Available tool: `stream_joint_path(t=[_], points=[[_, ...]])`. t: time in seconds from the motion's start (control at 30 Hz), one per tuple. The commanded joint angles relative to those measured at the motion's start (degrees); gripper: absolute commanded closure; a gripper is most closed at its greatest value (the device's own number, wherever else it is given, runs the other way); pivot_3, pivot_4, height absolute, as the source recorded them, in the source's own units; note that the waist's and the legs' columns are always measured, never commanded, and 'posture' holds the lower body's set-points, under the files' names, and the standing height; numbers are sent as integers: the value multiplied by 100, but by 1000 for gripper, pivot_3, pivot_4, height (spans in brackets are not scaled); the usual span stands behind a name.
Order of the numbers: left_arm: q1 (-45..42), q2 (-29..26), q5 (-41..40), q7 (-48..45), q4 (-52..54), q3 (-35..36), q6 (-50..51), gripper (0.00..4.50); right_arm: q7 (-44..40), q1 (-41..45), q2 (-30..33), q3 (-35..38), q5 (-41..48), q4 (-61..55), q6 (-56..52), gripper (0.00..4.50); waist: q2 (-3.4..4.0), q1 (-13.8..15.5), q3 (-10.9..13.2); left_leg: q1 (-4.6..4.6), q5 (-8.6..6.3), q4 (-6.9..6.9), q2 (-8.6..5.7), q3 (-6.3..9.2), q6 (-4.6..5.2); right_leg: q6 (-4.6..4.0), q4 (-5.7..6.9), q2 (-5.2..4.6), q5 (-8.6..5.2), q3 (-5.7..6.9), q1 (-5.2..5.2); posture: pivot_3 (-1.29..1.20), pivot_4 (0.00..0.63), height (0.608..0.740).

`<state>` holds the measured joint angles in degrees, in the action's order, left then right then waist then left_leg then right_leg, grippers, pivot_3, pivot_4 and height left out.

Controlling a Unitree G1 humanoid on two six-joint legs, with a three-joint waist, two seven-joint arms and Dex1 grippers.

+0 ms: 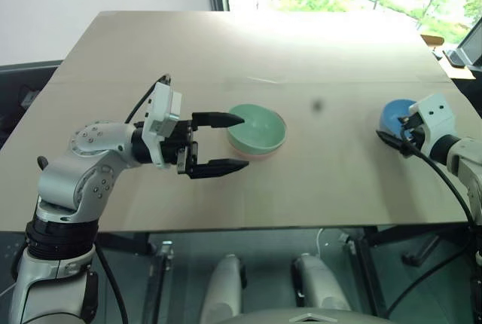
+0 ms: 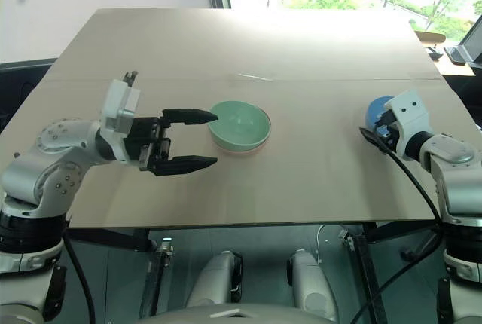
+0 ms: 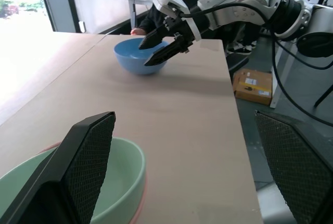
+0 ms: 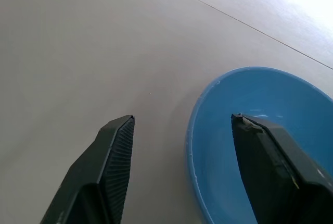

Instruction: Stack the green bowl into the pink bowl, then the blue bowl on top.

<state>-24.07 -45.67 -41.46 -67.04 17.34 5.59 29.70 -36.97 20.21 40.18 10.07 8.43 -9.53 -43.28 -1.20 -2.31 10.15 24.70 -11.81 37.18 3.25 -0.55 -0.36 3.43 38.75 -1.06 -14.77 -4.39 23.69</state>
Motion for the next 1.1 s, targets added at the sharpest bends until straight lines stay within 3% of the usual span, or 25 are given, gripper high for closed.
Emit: stream_joint_path(t=[0.03, 0.13, 0.17, 0.4, 0.57, 0.73, 1.1], points=[[-15, -39, 84, 139, 188, 55, -9, 0, 59, 155, 52, -24, 1, 178, 214, 3087, 0, 0, 0, 0, 0, 0, 0, 1, 0, 0, 0, 0, 0, 0, 0, 0, 150, 740], [78, -37, 152, 263, 241, 150, -83, 0, 29, 175, 62, -117, -47, 519, 467, 4293, 0, 0, 0, 0, 0, -1, 0, 1, 0, 0, 0, 1, 0, 1, 0, 0, 150, 740], [98, -49, 116, 287, 241, 178, -43, 0, 15, 187, 75, -136, -61, 636, 553, 4437, 0, 0, 0, 0, 0, -1, 0, 1, 0, 0, -1, 0, 0, 0, 0, 0, 150, 740], [364, -68, 722, 593, -65, 381, -624, 0, -98, 292, 208, -138, -12, 742, 923, 4437, 0, 0, 0, 0, 0, -1, 0, 1, 0, 0, -1, 0, 0, 0, 0, 0, 150, 740], [706, -92, 478, 641, -431, 903, -441, 0, -930, 362, 103, -98, 829, -203, 1318, 4437, 2, -25, 2, -1, 0, -5, 4, -2, 0, 0, 3, 3, 0, -1, 5, 0, 150, 740], [1177, -337, 168, 326, -332, 1360, -242, 0, -1382, 902, -80, -441, 1622, -957, 934, 4437, 1, -12, 2, 0, 0, -6, 5, -1, 0, 0, 1, 1, 0, 0, 5, 0, 150, 740], [1878, -614, -407, 22, -80, 2126, 54, 0, -2223, 1978, -348, -1380, 2536, -1102, 354, 4437, -1, 22, 3, 3, 0, -5, 5, 4, 0, -3, -3, -5, -1, 11, 4, 0, 150, 740]])
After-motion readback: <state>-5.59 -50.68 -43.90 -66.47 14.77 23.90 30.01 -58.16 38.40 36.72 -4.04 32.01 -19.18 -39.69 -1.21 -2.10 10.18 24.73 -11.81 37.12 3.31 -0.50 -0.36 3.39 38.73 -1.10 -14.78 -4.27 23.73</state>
